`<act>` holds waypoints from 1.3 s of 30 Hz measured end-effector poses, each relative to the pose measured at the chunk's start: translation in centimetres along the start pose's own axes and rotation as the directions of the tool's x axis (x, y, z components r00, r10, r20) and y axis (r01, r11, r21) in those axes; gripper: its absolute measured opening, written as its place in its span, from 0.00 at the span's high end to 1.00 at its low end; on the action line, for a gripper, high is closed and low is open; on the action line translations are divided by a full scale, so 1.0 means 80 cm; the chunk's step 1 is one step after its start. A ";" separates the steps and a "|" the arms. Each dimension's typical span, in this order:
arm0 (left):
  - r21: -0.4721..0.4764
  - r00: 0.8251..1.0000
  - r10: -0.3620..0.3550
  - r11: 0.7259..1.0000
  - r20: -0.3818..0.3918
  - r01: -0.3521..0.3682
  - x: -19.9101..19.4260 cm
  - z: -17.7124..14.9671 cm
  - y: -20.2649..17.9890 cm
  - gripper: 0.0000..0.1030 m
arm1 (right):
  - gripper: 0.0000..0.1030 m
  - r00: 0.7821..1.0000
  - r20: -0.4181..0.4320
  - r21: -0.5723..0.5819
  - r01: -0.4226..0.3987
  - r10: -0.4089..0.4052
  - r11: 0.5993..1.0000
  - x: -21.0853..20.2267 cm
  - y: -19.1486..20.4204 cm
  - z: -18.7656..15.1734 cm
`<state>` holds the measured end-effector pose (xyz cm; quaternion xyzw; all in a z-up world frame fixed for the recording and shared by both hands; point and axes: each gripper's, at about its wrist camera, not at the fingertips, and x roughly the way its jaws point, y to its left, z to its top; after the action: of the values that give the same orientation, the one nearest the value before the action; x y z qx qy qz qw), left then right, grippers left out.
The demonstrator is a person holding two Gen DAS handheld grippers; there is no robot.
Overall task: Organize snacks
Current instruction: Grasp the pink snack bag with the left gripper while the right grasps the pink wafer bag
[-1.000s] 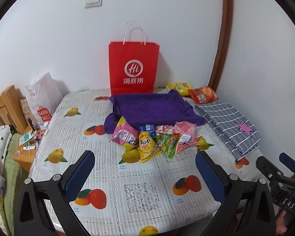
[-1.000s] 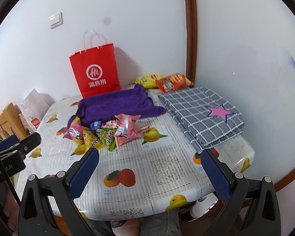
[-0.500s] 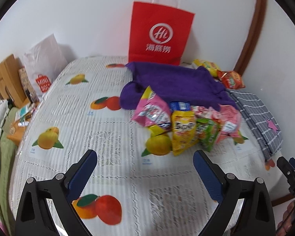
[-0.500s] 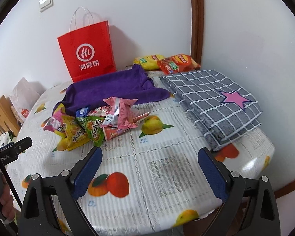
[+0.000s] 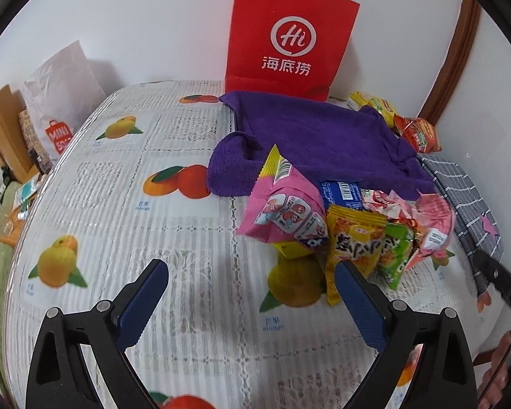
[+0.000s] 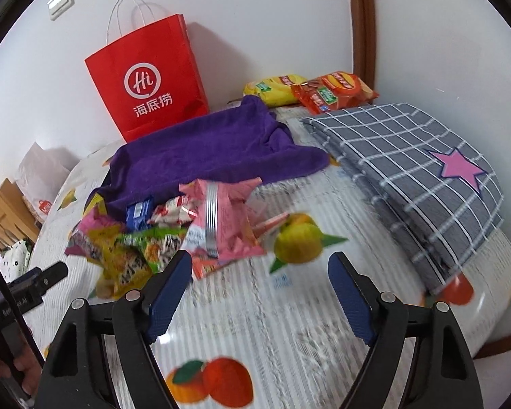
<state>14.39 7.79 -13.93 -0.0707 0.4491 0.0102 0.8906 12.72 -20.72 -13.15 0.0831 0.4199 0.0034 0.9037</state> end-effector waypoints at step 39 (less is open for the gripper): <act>0.072 0.994 -0.094 0.993 -0.058 0.098 0.031 0.039 -0.015 0.51 | 0.60 0.997 -0.065 -0.078 -0.055 0.050 0.995 0.047 0.038 0.024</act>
<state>18.41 6.94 -13.94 -0.0592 0.4694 -0.0516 0.8795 16.82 -17.73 -14.34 0.0581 0.4454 0.0466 0.8922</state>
